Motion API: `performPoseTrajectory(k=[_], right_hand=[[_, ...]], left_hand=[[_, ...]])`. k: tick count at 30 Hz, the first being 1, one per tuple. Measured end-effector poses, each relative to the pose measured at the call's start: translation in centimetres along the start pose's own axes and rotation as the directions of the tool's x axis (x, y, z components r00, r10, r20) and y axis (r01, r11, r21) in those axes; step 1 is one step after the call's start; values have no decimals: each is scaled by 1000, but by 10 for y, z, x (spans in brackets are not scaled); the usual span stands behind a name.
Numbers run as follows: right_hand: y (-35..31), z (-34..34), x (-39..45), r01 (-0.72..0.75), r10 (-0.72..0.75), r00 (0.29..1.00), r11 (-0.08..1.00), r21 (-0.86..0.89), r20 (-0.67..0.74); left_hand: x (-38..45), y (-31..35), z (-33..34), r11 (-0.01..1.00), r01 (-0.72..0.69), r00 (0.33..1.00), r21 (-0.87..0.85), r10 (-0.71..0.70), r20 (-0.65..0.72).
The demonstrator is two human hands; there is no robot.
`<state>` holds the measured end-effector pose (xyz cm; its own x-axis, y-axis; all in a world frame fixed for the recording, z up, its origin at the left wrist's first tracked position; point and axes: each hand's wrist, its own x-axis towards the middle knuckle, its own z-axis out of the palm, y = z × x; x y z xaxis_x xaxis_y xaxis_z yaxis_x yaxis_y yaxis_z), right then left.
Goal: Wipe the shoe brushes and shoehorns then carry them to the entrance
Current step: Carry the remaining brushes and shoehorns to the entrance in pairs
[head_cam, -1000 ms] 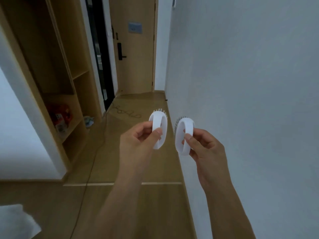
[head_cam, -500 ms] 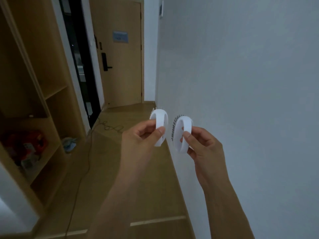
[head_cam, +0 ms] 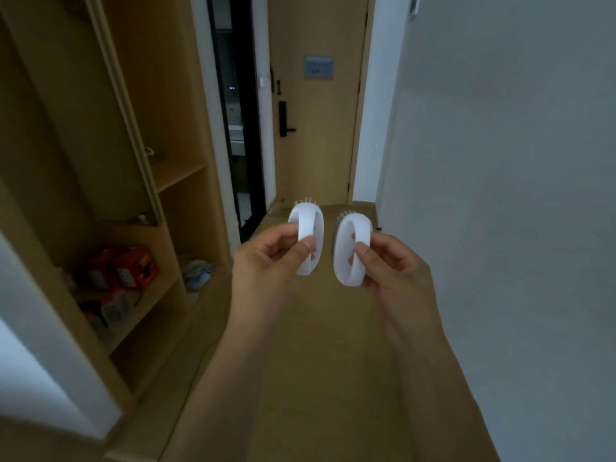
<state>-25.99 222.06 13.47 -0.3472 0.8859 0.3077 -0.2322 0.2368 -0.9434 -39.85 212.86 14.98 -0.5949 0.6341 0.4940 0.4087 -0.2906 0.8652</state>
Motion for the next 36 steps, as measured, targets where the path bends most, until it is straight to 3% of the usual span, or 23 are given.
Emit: performPoseTrajectory(k=[7,13,24,30,36], right_hand=[[26,2,137,-92,75,984,990,103,160],[66,6,219,-152,135,969,986,71,205],[127,28,378,-121,115,985,992,39,125],[142,69,481,-60,59,995,998,15,76],[172,116,561,-30,29,997,999,16,69]], left_hand=[[99,-36,51,999,23,987,30,-18,-162],[158,-78,76,998,56,981,42,-47,-187],[321,-177,120,996,89,982,-32,-93,-165],[441,-217,126,997,62,995,-53,-65,-75],[519,-267,116,996,74,994,-47,-77,-80]])
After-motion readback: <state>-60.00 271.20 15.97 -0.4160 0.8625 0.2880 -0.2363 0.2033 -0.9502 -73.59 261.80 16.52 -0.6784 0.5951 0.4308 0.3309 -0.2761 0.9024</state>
